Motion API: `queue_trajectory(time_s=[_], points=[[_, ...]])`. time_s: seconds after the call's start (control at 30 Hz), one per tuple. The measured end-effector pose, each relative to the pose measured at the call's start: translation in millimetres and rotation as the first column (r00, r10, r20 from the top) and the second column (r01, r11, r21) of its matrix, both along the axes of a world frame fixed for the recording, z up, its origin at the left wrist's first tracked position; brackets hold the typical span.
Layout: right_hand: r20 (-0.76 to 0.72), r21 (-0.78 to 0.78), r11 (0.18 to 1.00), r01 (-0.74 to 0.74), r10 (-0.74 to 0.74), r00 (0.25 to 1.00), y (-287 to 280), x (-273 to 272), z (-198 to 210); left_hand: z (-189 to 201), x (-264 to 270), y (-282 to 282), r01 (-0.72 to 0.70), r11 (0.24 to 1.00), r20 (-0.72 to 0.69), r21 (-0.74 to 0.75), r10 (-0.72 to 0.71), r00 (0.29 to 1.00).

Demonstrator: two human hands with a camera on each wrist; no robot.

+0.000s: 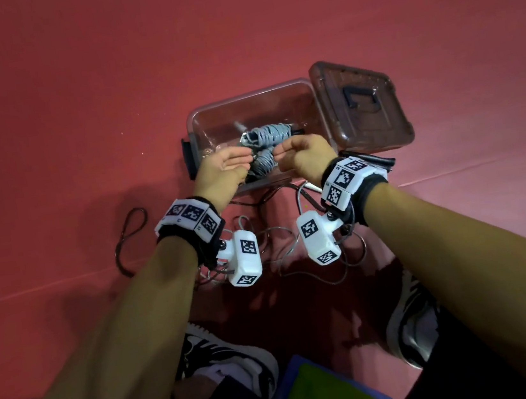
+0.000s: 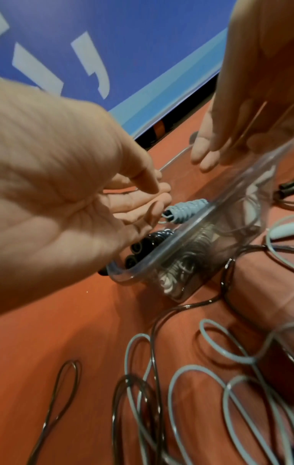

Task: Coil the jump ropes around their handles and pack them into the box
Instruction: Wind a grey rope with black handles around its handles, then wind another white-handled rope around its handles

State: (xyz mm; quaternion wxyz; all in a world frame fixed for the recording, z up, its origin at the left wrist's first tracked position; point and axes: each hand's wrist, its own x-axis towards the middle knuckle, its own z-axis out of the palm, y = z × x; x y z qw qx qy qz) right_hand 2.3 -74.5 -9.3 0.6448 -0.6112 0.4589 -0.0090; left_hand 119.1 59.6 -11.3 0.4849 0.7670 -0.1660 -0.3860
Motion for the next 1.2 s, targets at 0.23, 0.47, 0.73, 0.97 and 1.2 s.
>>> queue_trajectory(time_s=[0.23, 0.47, 0.73, 0.97, 1.2], points=[[-0.169, -0.167, 0.986, -0.014, -0.014, 0.985, -13, -61, -14, -21, -47, -6, 0.216, 0.974, -0.016, 0.071, -0.215, 0.976], [-0.407, -0.236, 0.967, -0.098, -0.007, 0.913, -14, -109, -33, -54, -88, -13, 0.355, 0.919, -0.042, 0.171, -0.353, 0.935], [-0.553, -0.207, 0.942, -0.263, 0.109, 0.826, 1, -125, -59, -88, -109, -19, 0.416, 0.873, -0.136, 0.254, -0.394, 0.909], [-0.575, -0.207, 0.946, -0.249, 0.088, 0.813, 0, -127, -80, -118, -121, -31, 0.430, 0.849, -0.207, 0.305, -0.382, 0.901], [-0.539, -0.206, 0.950, -0.233, 0.088, 0.837, -13, -124, -94, -138, -140, -43, 0.407, 0.853, -0.260, 0.325, -0.334, 0.906]])
